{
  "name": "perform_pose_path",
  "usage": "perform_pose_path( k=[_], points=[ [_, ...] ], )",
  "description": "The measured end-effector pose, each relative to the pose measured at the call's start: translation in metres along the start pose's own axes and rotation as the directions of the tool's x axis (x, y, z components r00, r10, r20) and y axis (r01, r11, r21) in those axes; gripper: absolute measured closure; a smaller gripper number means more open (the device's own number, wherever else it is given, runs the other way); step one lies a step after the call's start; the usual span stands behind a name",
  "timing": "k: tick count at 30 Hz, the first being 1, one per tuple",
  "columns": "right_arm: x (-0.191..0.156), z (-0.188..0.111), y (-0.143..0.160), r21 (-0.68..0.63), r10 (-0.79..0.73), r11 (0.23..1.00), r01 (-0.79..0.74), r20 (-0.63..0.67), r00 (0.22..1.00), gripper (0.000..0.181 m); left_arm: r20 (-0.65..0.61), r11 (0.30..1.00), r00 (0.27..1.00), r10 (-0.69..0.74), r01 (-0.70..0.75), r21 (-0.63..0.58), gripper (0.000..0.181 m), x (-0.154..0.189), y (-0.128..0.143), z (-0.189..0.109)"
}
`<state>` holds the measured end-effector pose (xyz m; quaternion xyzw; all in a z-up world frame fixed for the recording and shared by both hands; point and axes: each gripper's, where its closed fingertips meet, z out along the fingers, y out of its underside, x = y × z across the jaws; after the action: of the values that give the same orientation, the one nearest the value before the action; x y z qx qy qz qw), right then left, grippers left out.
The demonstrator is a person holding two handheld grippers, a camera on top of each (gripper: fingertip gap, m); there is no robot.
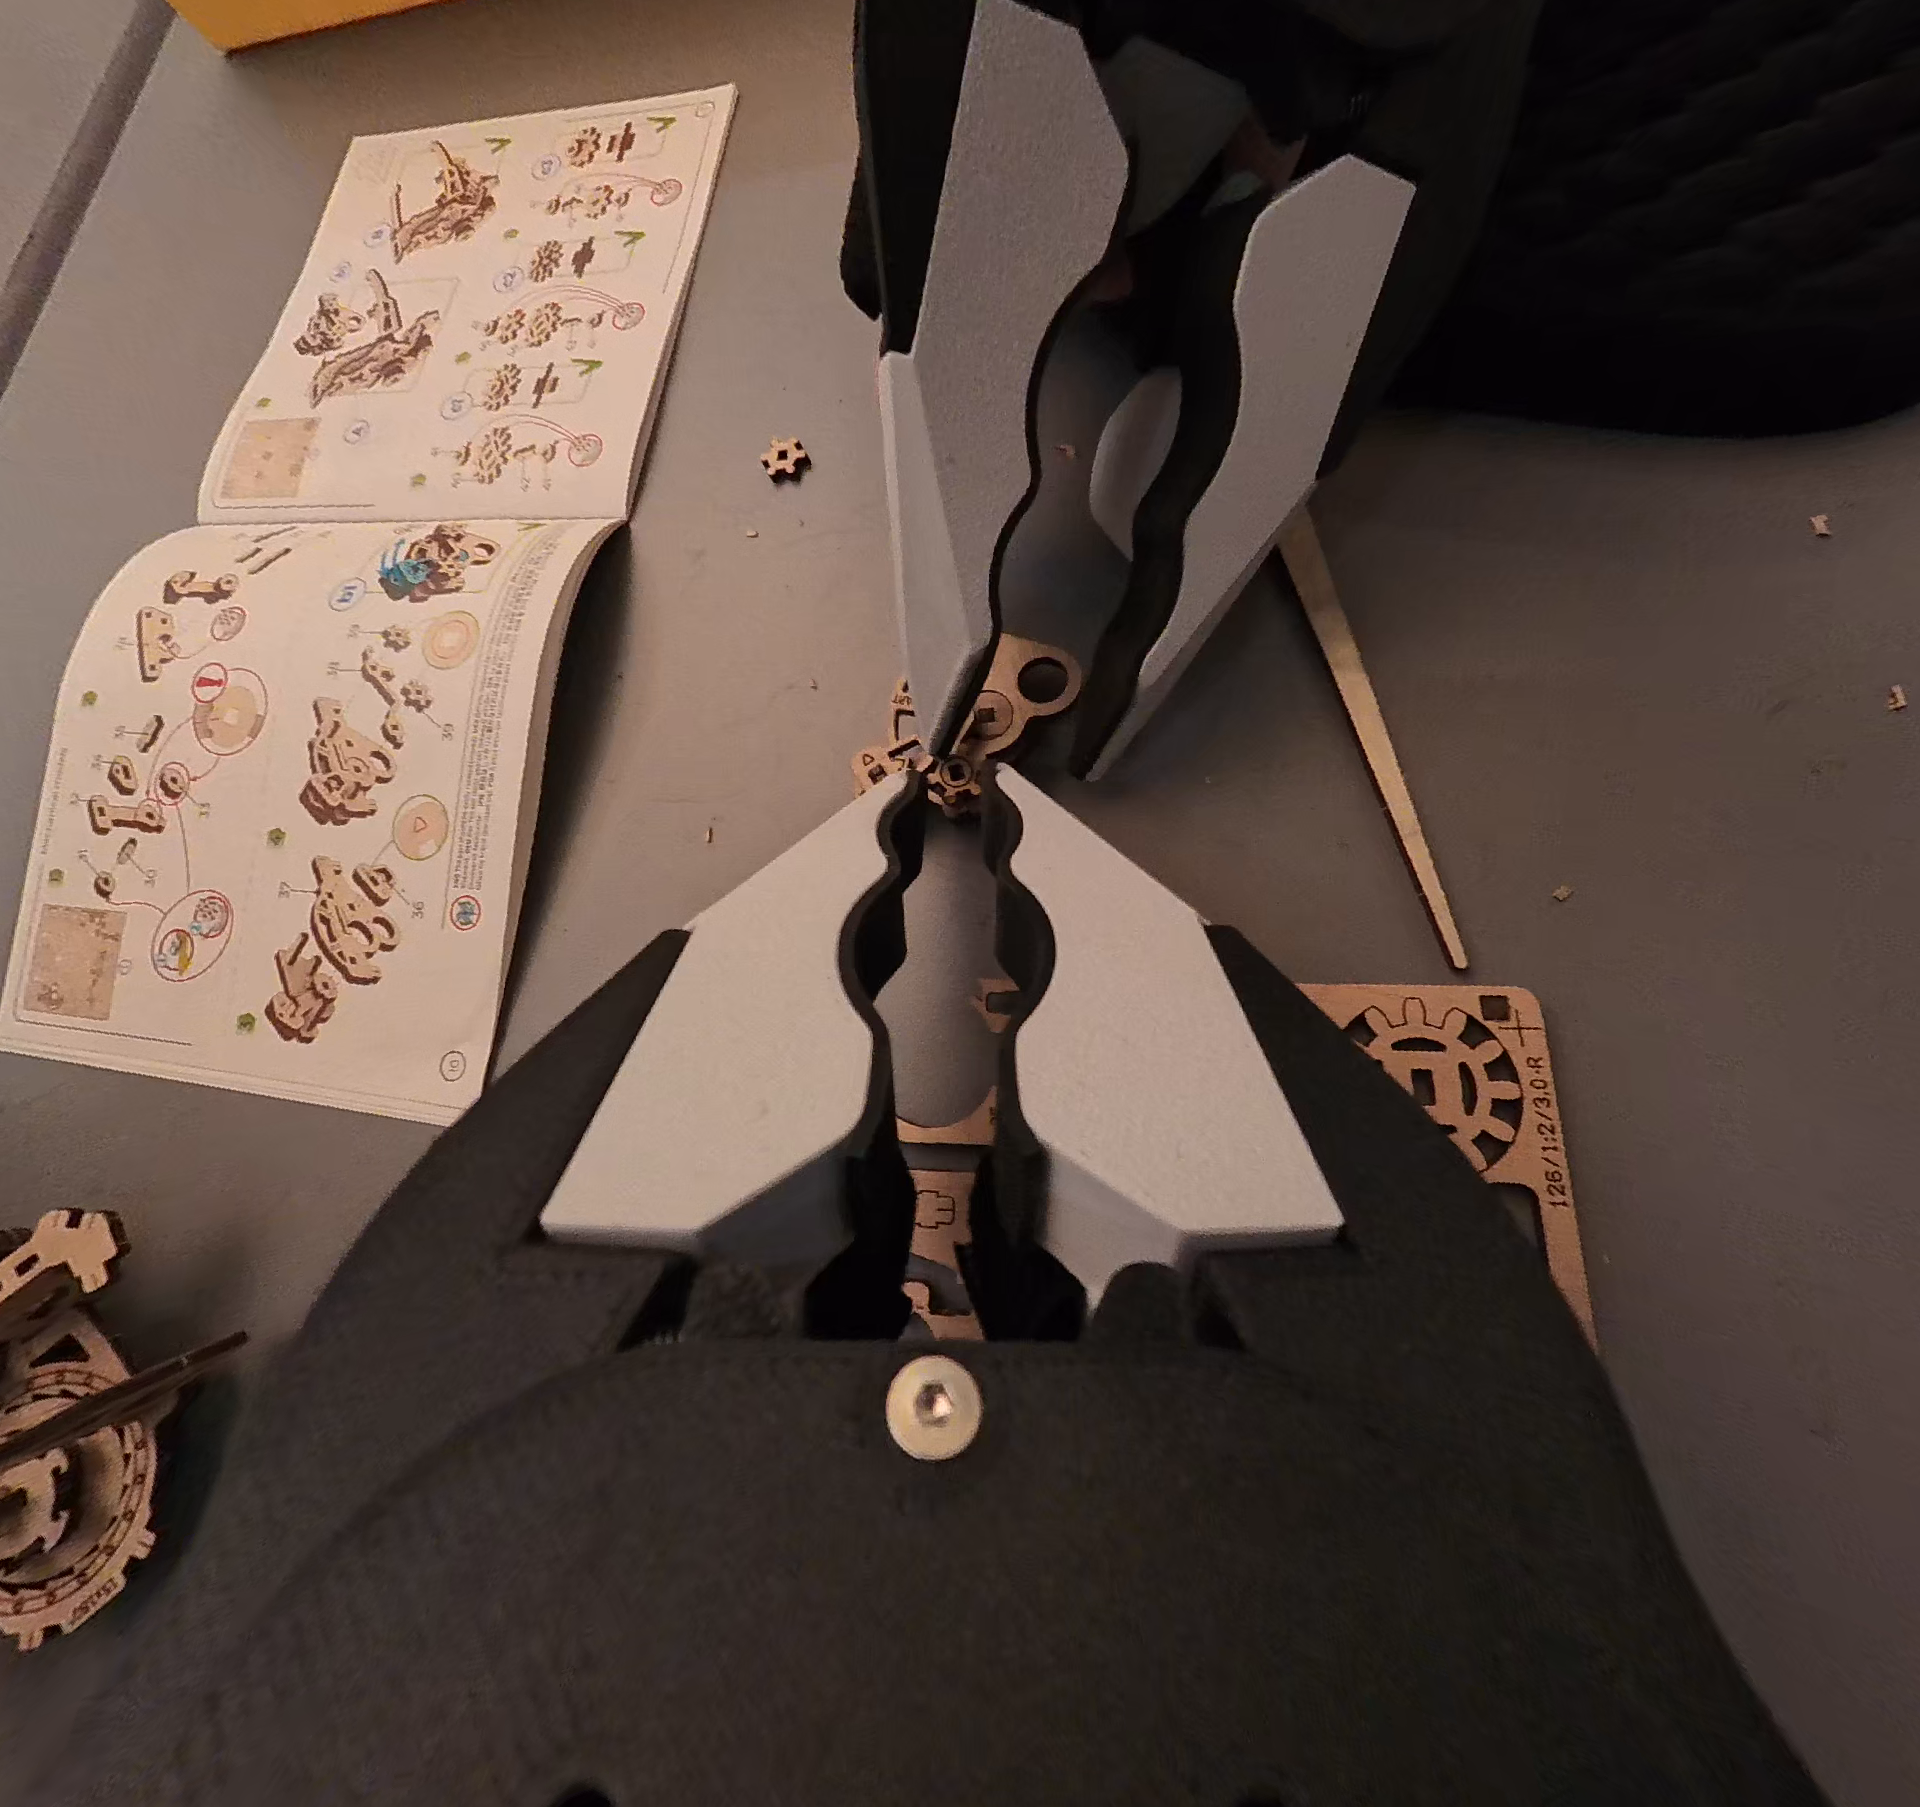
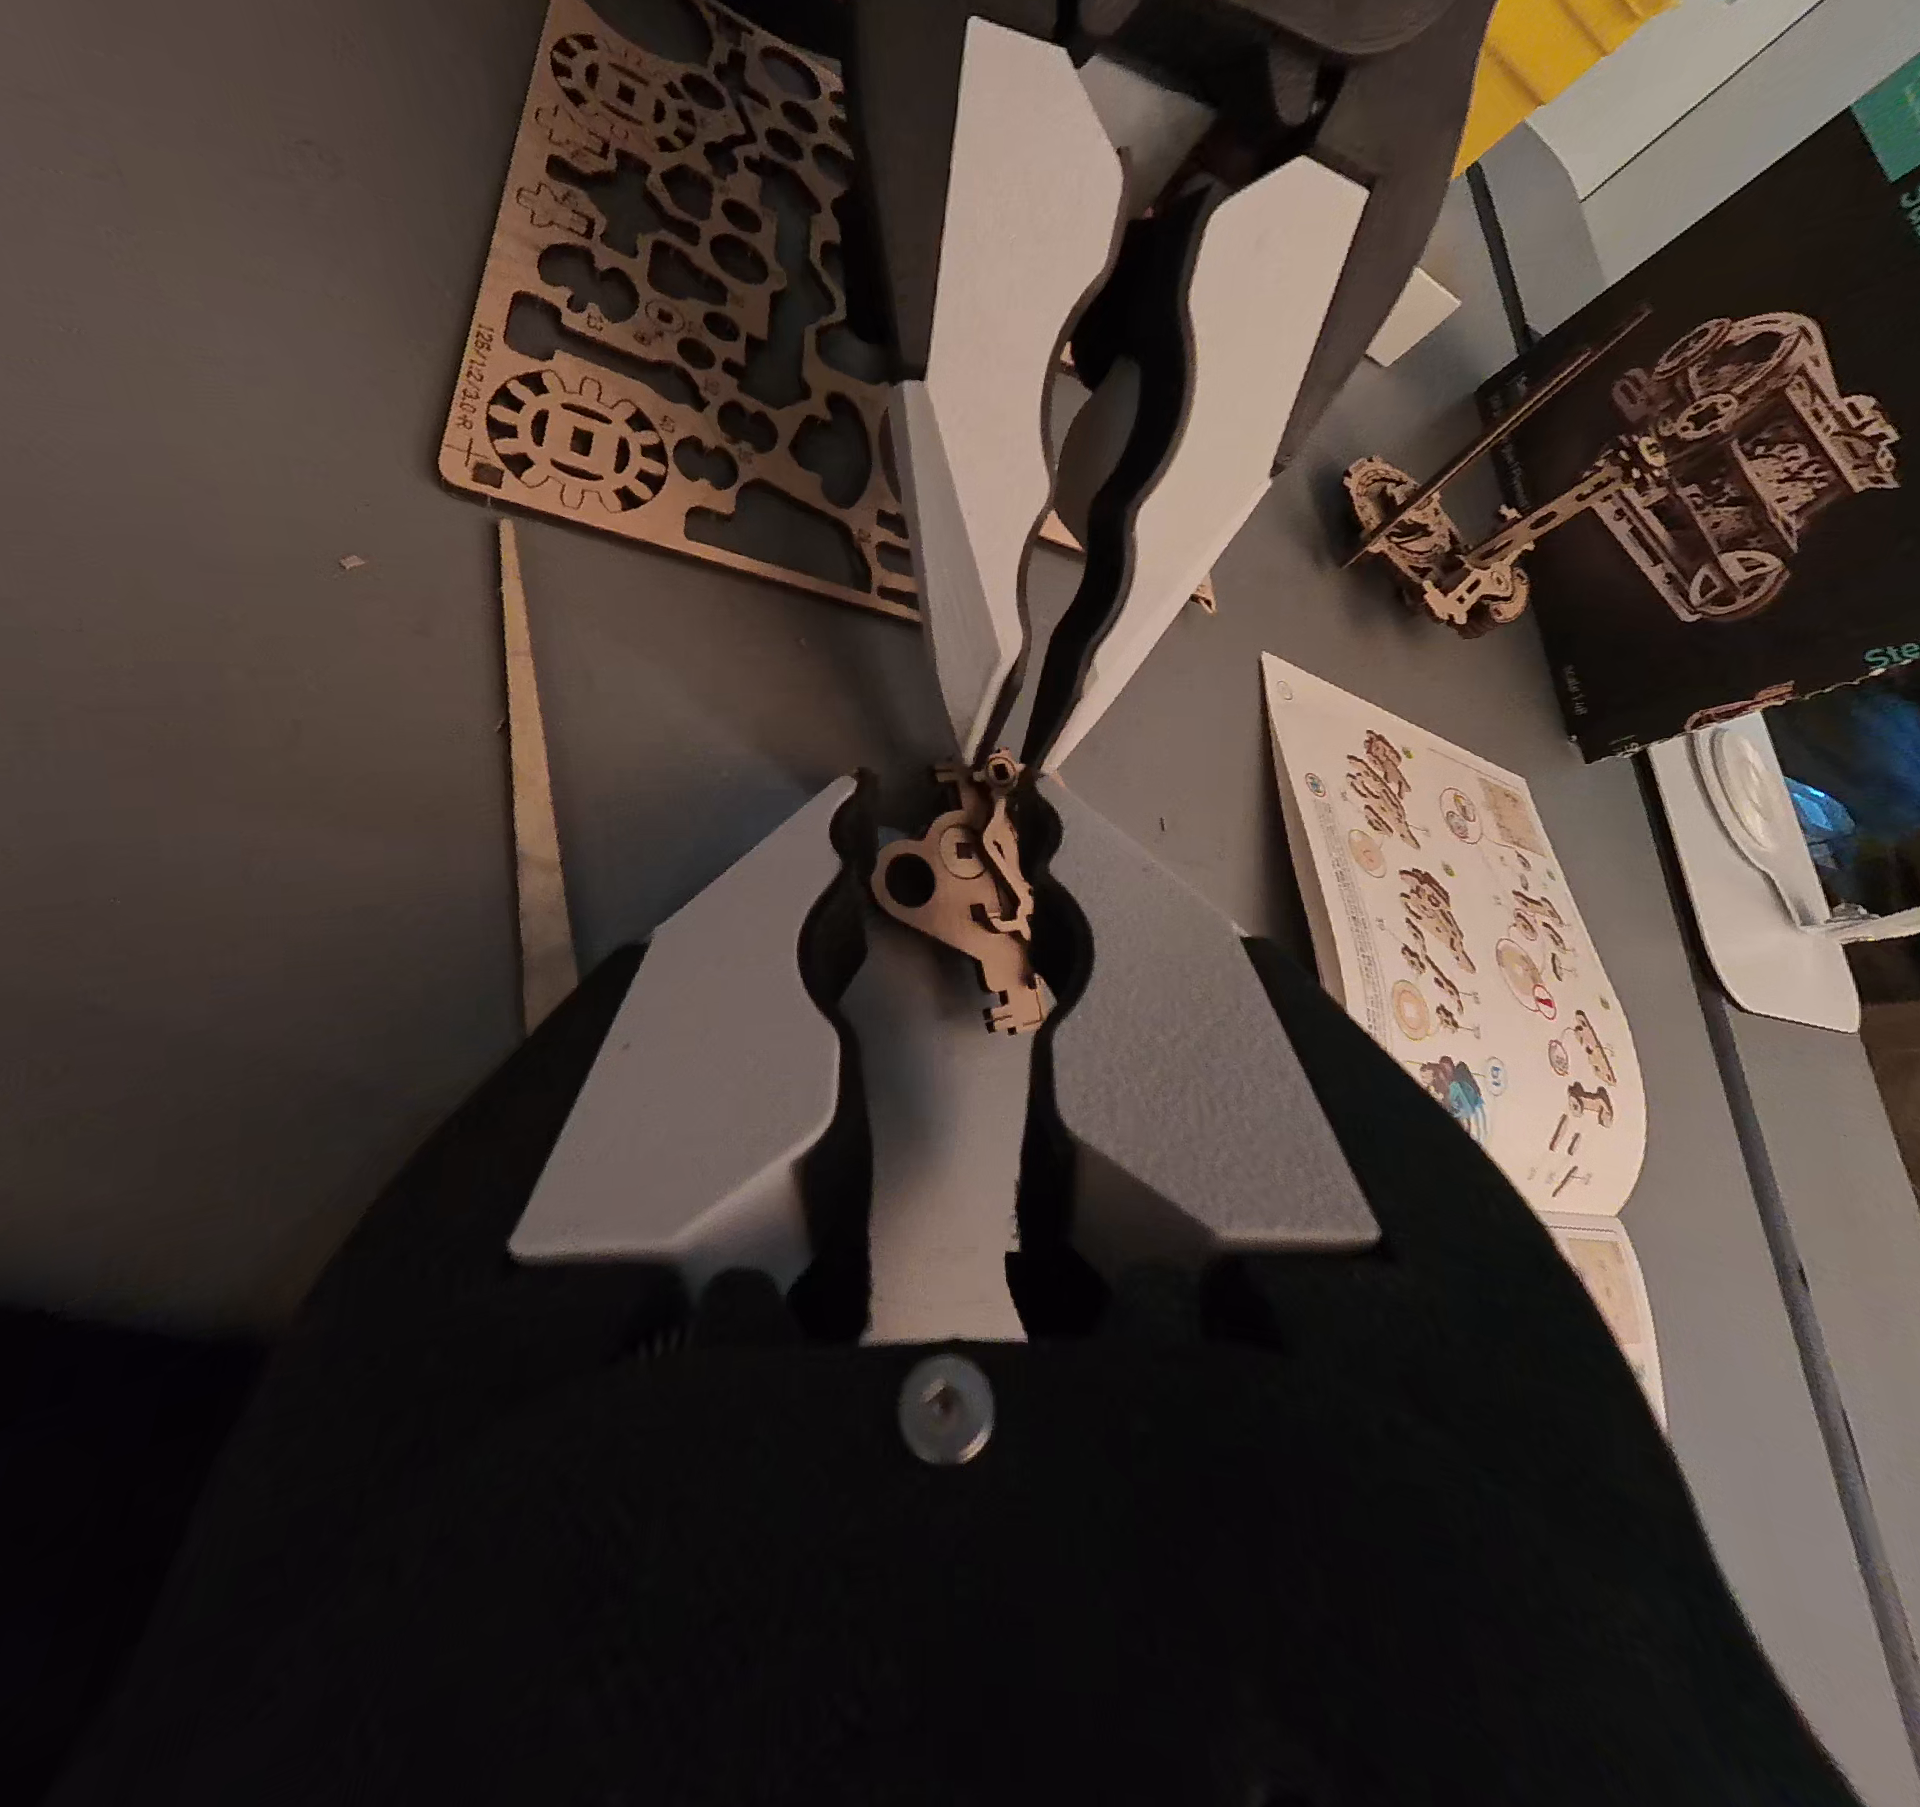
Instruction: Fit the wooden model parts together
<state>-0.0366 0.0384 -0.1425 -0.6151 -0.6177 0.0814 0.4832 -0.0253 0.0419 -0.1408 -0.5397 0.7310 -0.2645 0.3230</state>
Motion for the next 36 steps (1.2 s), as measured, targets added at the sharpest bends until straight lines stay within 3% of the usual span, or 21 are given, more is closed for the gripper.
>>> perform_pose_path(
  k=[36],
  points=[
    [-0.0012, 0.0026, 0.0018, -0.017, -0.053, 0.998, 0.053, -0.018, 0.998, 0.153, -0.036, 0.995, 0.995, -0.089, 0.09, 0.037, 0.175, -0.0057, 0.0007, -0.0074]
  ],
)
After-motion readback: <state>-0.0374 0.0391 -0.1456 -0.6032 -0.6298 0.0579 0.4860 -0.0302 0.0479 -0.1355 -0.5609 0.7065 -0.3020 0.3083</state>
